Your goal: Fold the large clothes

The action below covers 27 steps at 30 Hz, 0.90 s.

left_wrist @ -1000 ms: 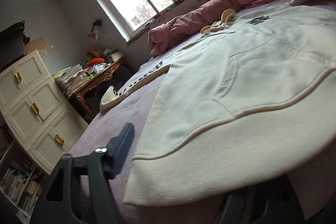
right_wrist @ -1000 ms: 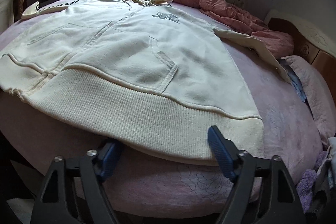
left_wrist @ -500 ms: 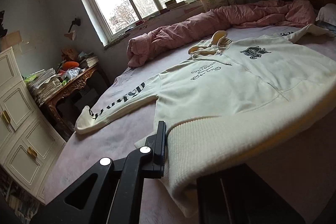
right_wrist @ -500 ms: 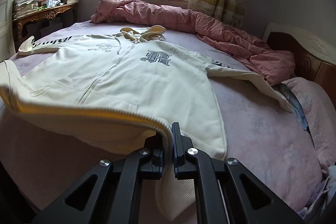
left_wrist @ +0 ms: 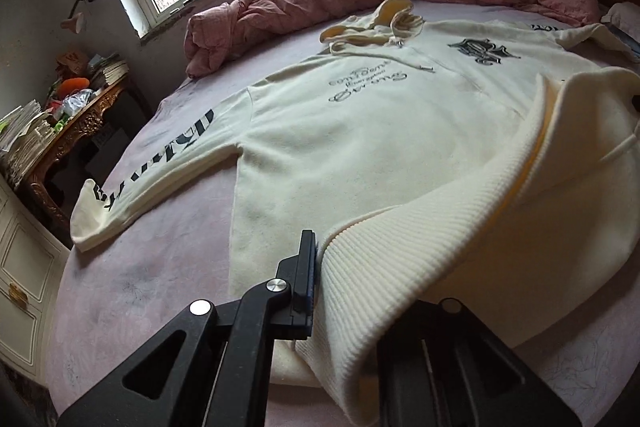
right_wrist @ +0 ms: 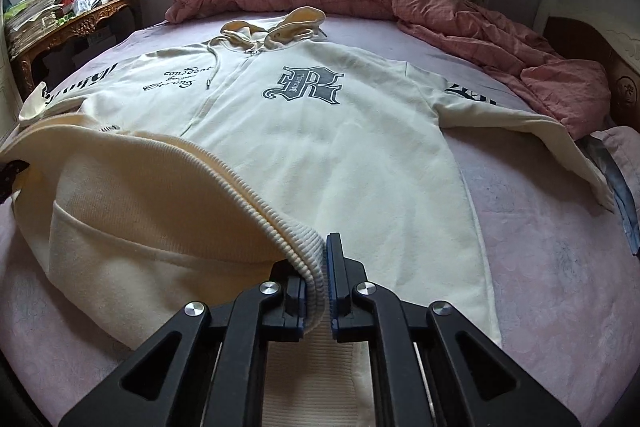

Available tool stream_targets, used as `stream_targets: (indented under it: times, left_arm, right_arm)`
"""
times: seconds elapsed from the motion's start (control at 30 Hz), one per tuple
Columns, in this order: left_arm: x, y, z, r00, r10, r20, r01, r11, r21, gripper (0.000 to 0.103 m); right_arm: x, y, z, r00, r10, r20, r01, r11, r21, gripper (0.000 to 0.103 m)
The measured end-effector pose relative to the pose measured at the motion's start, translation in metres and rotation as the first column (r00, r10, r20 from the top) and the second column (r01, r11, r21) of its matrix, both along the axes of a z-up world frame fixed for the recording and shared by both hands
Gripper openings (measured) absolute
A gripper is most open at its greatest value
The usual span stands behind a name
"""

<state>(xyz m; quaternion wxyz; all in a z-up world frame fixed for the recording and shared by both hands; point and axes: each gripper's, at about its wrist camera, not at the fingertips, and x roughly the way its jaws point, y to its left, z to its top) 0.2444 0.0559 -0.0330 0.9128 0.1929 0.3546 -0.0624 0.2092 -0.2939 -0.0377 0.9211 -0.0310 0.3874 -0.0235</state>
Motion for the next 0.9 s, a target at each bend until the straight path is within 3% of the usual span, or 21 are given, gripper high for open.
stream_targets:
  times: [0.1,0.17,0.2,0.23,0.27,0.33,0.4,0.47,0.53,0.57,0.67,0.77,0.9]
  left_arm:
    - [-0.011,0.002,-0.001,0.999,0.023,0.04,-0.024,1.0,0.018,0.023]
    - [-0.015,0.005,0.0,0.999,0.029,0.043,-0.029,1.0,-0.007,0.029]
    - [-0.017,0.008,0.002,0.999,0.032,0.043,-0.031,0.999,-0.033,0.035]
    - [-0.02,0.01,0.005,0.998,0.034,0.054,-0.031,0.998,-0.053,0.048]
    - [-0.024,0.012,0.009,0.997,0.028,0.072,-0.023,0.997,-0.071,0.063]
    - [-0.035,0.014,0.02,0.993,0.007,0.12,0.005,0.995,-0.101,0.078]
    - [-0.045,0.015,0.03,0.988,-0.008,0.152,0.03,0.989,-0.147,0.084]
    - [-0.051,0.015,0.037,0.988,-0.029,0.151,0.059,0.979,-0.195,0.092]
    - [-0.054,0.014,0.039,0.99,-0.026,0.141,0.055,0.977,-0.207,0.093]
    - [-0.053,0.014,0.038,0.991,-0.017,0.136,0.044,0.979,-0.198,0.093]
    - [-0.046,0.015,0.032,0.992,0.038,0.122,-0.02,0.99,-0.143,0.093]
    - [-0.034,0.024,0.023,0.994,0.078,0.075,-0.067,0.988,-0.139,0.093]
    - [-0.021,0.048,0.018,0.994,0.104,0.01,-0.098,0.959,-0.267,0.093]
  right_arm:
    - [-0.008,0.001,0.001,0.999,0.014,0.033,-0.014,1.0,0.006,0.008]
    - [-0.018,0.004,0.003,0.997,0.031,0.071,-0.03,0.999,-0.014,0.02]
    - [-0.024,0.005,0.004,0.995,0.034,0.089,-0.032,0.999,-0.021,0.039]
    - [-0.028,0.006,0.006,0.994,0.038,0.1,-0.036,0.999,-0.019,0.062]
    - [-0.034,0.007,0.007,0.993,0.041,0.113,-0.04,0.999,-0.015,0.066]
    - [-0.044,0.009,0.011,0.989,0.063,0.131,-0.062,0.998,-0.006,0.067]
    - [-0.054,0.012,0.014,0.986,0.105,0.132,-0.106,0.994,0.002,0.067]
    - [-0.061,0.02,0.01,0.976,0.206,0.077,-0.206,0.979,-0.009,0.071]
    - [-0.068,0.035,-0.005,0.921,0.387,-0.044,-0.389,0.919,-0.057,0.075]
    - [-0.074,0.04,-0.013,0.907,0.415,-0.074,-0.421,0.9,-0.114,0.075]
    - [-0.079,0.049,-0.033,0.929,0.353,-0.108,-0.369,0.88,-0.297,0.075]
    - [-0.069,0.032,-0.022,0.966,0.248,-0.068,-0.257,0.934,-0.247,0.075]
    - [-0.067,-0.004,0.002,0.992,0.123,0.04,-0.115,0.98,-0.164,0.069]
